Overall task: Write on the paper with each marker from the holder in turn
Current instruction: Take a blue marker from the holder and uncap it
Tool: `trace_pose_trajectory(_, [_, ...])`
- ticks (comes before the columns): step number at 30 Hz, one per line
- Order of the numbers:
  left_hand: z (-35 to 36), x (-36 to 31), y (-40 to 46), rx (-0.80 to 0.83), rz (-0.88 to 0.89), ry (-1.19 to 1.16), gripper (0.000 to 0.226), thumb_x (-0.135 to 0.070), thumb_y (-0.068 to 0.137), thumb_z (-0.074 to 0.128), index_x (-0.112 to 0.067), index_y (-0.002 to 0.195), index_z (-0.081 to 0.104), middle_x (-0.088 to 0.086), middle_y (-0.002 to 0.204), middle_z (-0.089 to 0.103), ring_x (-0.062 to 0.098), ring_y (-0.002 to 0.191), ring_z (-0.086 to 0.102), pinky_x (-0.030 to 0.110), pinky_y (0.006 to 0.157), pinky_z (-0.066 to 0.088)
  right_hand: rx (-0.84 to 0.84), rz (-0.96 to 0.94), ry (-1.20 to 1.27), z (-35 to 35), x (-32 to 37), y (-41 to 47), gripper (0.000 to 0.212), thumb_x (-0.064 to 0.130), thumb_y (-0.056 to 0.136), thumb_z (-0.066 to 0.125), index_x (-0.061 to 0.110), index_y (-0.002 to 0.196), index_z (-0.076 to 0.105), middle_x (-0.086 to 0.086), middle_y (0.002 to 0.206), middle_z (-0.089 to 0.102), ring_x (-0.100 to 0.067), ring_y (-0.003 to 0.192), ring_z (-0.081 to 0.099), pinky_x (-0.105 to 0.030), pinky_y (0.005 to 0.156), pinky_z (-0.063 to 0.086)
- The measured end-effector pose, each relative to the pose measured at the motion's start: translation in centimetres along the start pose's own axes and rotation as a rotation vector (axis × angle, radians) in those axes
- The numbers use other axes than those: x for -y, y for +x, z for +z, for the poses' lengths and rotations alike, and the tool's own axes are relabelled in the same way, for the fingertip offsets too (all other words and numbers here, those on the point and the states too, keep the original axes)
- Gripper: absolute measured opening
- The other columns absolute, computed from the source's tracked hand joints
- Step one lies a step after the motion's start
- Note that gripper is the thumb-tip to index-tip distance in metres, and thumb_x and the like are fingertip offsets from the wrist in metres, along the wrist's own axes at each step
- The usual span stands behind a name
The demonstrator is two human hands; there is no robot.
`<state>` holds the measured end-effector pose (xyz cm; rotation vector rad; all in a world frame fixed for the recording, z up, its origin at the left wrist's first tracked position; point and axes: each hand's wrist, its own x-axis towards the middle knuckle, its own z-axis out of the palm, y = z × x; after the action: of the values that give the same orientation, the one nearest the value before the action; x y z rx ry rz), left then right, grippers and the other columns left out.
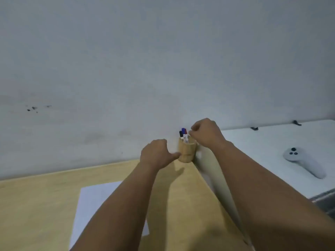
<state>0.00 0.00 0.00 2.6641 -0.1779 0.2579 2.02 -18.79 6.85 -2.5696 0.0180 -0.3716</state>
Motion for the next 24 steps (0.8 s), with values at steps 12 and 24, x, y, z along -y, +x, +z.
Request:
trace_pose_trajectory(12, [8.0, -3.1, 6.3, -0.058, -0.098, -0.261, 0.057, -0.066, 0.072, 0.066, -0.021, 0.105, 0.054, -0.003, 0.101, 0.065, 0.024, 0.09, 0.064, 0.038, 0.074, 0.052, -0.078, 0.035, -0.074, 6.8, -1.6, 7.7, 0.024, 0.039, 0.092, 0.076, 0.018, 0.102, 0.082, 0.001, 0.107, 0.081, -0.025, 0.103, 0.073, -0.04, 0.091, 0.06])
trace_pose_trajectory(24, [8.1, -2.1, 6.7, -0.004, -0.089, -0.282, 0.061, -0.055, 0.08, 0.075, -0.017, 0.121, 0.05, 0.004, 0.108, 0.07, 0.028, 0.089, 0.065, 0.035, 0.071, 0.048, -0.033, 0.073, 0.128, 7.6, -1.8, 8.3, 0.01, 0.025, 0.092, 0.079, 0.018, 0.09, 0.085, -0.001, 0.102, 0.083, -0.021, 0.097, 0.073, -0.031, 0.081, 0.056])
